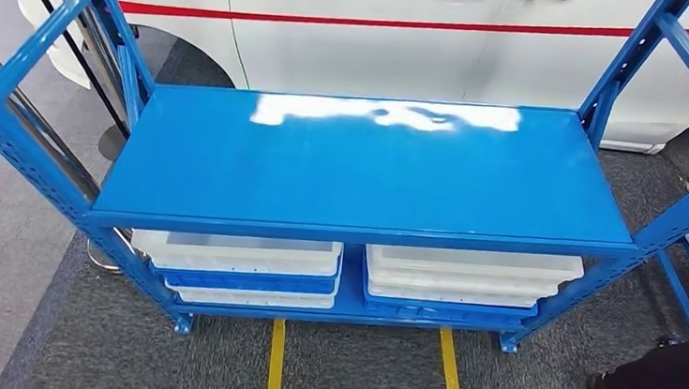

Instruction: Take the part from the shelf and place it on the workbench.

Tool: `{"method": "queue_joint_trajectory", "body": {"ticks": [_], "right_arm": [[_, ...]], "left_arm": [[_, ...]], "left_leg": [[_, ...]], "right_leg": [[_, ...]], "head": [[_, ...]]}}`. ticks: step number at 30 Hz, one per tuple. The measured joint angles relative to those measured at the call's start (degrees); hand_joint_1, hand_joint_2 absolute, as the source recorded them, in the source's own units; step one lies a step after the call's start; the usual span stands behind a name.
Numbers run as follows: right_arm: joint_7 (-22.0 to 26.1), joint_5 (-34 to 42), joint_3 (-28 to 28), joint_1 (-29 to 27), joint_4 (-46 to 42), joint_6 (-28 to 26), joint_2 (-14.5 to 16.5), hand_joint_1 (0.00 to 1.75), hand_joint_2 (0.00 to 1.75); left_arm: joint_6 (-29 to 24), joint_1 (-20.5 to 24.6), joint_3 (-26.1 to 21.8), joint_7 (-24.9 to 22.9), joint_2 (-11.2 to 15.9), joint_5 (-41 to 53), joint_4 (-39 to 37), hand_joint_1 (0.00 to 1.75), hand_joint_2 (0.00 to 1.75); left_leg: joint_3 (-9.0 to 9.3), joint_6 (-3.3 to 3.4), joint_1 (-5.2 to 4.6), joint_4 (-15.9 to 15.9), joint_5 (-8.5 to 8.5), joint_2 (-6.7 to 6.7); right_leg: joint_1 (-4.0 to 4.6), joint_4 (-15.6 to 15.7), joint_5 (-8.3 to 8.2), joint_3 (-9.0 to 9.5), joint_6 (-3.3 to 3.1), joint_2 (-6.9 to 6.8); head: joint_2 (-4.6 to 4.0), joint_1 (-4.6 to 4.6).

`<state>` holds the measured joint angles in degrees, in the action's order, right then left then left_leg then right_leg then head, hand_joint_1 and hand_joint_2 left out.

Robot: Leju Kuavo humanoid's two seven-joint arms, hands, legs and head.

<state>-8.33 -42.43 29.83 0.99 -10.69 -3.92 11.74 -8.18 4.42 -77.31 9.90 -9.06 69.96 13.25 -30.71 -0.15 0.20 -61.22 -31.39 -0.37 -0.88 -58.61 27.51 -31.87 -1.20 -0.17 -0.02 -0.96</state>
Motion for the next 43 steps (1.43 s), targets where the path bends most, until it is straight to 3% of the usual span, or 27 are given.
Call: {"method": "queue_joint_trajectory", "body": {"ticks": [3,4,5,6,7,9,10,13,15,18,19,20,21,22,23,24,26,28,36,40,42,43], "right_arm": [[0.0,-0.6,0.0,0.0,0.0,-1.1,0.1,0.0,0.0],[-0.1,-0.7,0.0,0.0,0.0,-1.4,0.1,0.0,0.44],[-0.1,-0.7,0.0,0.0,0.0,-1.5,0.1,0.0,0.87],[-0.2,-0.7,0.0,0.0,0.0,-1.6,0.1,0.0,1.31],[-0.3,-0.7,0.0,0.0,0.0,-1.6,0.2,0.0,1.31],[-0.4,-0.3,0.2,0.0,0.0,-1.5,0.3,0.0,0.44],[-0.5,-0.1,0.3,0.0,0.0,-1.5,0.3,0.0,0.0],[-0.5,0.4,0.8,0.1,0.0,-1.6,0.3,0.0,0.0],[-0.4,0.7,1.2,0.1,0.0,-1.8,0.3,0.0,0.0],[-0.4,0.1,1.4,0.1,0.0,-2.6,0.3,0.0,1.31],[-0.5,-0.2,1.4,0.1,0.0,-2.9,0.3,0.0,1.75],[-0.7,-0.5,1.4,0.0,0.0,-3.2,0.3,0.0,1.75],[-1.0,-0.7,1.4,0.0,0.0,-3.5,0.3,0.0,1.75],[-1.3,-0.9,1.4,0.1,0.0,-3.7,0.3,0.0,1.75],[-1.6,-1.1,1.4,0.1,0.0,-4.0,0.3,0.0,1.31],[-1.7,-1.2,1.4,0.1,0.0,-4.2,0.3,0.0,0.87],[-1.7,-1.2,1.5,0.2,0.0,-4.5,0.4,0.0,0.0],[-1.5,-1.2,1.6,0.2,0.0,-4.6,0.4,0.0,0.0],[-1.5,-1.2,1.9,0.2,0.0,-4.6,0.5,0.0,0.0],[-1.5,-1.2,1.9,0.2,0.0,-4.6,0.5,0.0,0.0],[-1.5,-1.3,1.9,0.2,0.0,-4.6,0.5,0.0,0.87],[-1.5,-1.3,1.9,0.2,0.0,-4.5,0.5,0.0,1.16]], "left_arm": [[0.0,-0.1,0.0,0.0,0.0,-0.2,0.0,0.0,0.0],[0.0,-0.1,0.0,-0.1,0.0,-0.2,0.0,0.0,0.0],[0.1,-0.2,0.0,-0.1,0.0,-0.2,0.0,0.0,0.0],[0.1,-0.2,0.0,-0.2,0.1,-0.2,0.0,0.0,0.0],[0.1,-0.2,0.0,-0.2,0.2,-0.3,0.0,0.0,0.0],[0.2,-0.2,-0.1,-0.3,0.5,-0.4,0.0,0.0,0.0],[0.2,-0.2,-0.1,-0.3,0.5,-0.4,0.0,0.0,0.0],[0.3,-0.2,-0.1,-0.3,0.5,-0.4,0.0,0.0,0.0],[0.3,-0.3,-0.1,-0.3,0.5,-0.4,0.0,0.0,0.0],[0.3,-0.3,-0.1,-0.3,0.6,-0.4,0.0,0.0,0.0],[0.3,-0.3,-0.1,-0.3,0.6,-0.4,0.0,0.0,0.0],[0.3,-0.3,-0.1,-0.3,0.7,-0.4,0.0,0.0,0.0],[0.3,-0.3,-0.1,-0.3,0.7,-0.4,0.0,0.0,0.0],[0.4,-0.3,-0.1,-0.3,0.7,-0.4,0.0,0.0,0.0],[0.4,-0.3,-0.1,-0.3,0.7,-0.3,0.0,0.0,0.0],[0.4,-0.3,-0.1,-0.3,0.7,-0.3,0.0,0.0,0.0],[0.4,-0.3,-0.1,-0.3,0.9,-0.4,0.0,0.0,0.0],[0.4,-0.3,-0.1,-0.3,0.9,-0.4,0.0,0.0,0.0],[0.4,-0.3,-0.1,-0.3,0.9,-0.4,0.0,0.0,0.0],[0.4,-0.3,-0.1,-0.3,0.9,-0.3,0.0,0.0,1.75],[0.3,-0.3,-0.1,-0.4,0.9,-0.3,0.0,0.0,1.75],[0.3,-0.3,-0.1,-0.4,0.9,-0.2,0.0,0.0,1.75]], "left_leg": [[-5.84,-0.77,0.38,-11.0,-4.68,0.04],[-7.22,-0.91,0.49,-13.1,-4.8,0.05],[-7.49,-0.96,0.55,-12.8,-3.64,0.05],[-6.61,-0.91,0.58,-10.3,-1.44,0.06],[-4.97,-0.75,0.59,-6.1,1.17,0.1],[-2.06,-0.22,0.34,0.8,4.18,0.15],[-1.43,0.09,0.19,2.3,4.5,0.16],[-1.15,1.05,0.07,3.0,4.48,0.19],[-0.87,1.81,0.28,3.6,4.78,0.35],[-0.76,2.61,0.16,3.8,4.78,0.64],[-0.74,2.73,0.05,3.8,4.7,0.7],[-0.7,2.85,-0.02,3.7,4.61,0.73],[-0.64,2.92,-0.05,3.5,4.49,0.73],[-0.58,2.92,-0.03,3.3,4.29,0.7],[-0.59,2.84,-0.04,2.9,4.04,0.68],[-0.75,2.65,-0.18,2.4,3.65,0.61],[-1.04,2.23,-0.52,1.8,3.12,0.52],[-1.02,1.98,-0.63,1.8,3.04,0.48],[-0.63,1.55,-0.46,2.2,3.16,0.48],[-0.62,1.44,-0.45,2.3,3.12,0.47],[-0.62,1.38,-0.45,2.3,3.1,0.48],[-0.62,1.38,-0.45,2.3,3.09,0.48]], "right_leg": [[0.02,0.1,0.26,0.15,-0.43,-0.15],[0.04,0.0,0.4,0.25,-0.45,-0.14],[0.03,0.0,0.56,0.45,-0.4,-0.11],[0.02,0.0,0.76,0.76,-0.3,-0.08],[0.01,0.0,1.0,1.11,-0.14,-0.05],[0.18,-0.1,1.45,1.52,0.36,-0.05],[0.24,-0.1,1.57,1.54,0.66,-0.06],[0.17,0.1,1.68,1.6,1.59,0.08],[0.14,-1.4,2.83,1.09,2.16,0.19],[0.1,-11.2,7.73,-3.82,2.59,0.19],[0.1,-14.4,8.66,-5.54,2.66,0.19],[0.06,-15.5,8.34,-6.3,2.79,0.19],[-0.03,-14.5,7.0,-6.04,2.98,0.18],[-0.23,-11.3,4.83,-4.67,3.32,0.17],[-0.49,-7.5,3.02,-2.94,3.76,0.18],[-0.68,-4.2,1.65,-1.51,3.79,0.3],[-0.77,-1.3,1.13,-0.27,3.14,0.5],[-0.55,-1.4,1.25,-0.25,2.41,0.56],[-0.27,-1.4,1.33,-0.19,1.96,0.58],[-0.15,-1.5,1.39,-0.18,1.87,0.57],[-0.06,-1.5,1.39,-0.17,1.87,0.57],[-0.04,-1.5,1.39,-0.17,1.87,0.57]], "head": [[0.0,0.0],[0.0,0.01],[0.0,0.01],[0.0,0.01],[-0.01,0.01],[-0.01,0.01],[0.0,-0.01],[0.0,-0.01],[0.0,-0.02],[-0.01,-0.03],[0.0,-0.03],[0.01,-0.02],[0.01,-0.02],[0.01,-0.02],[0.01,-0.03],[0.01,-0.02],[0.01,0.03],[0.0,0.05],[0.01,0.04],[0.01,0.04],[0.0,0.04],[0.0,0.04]]}}
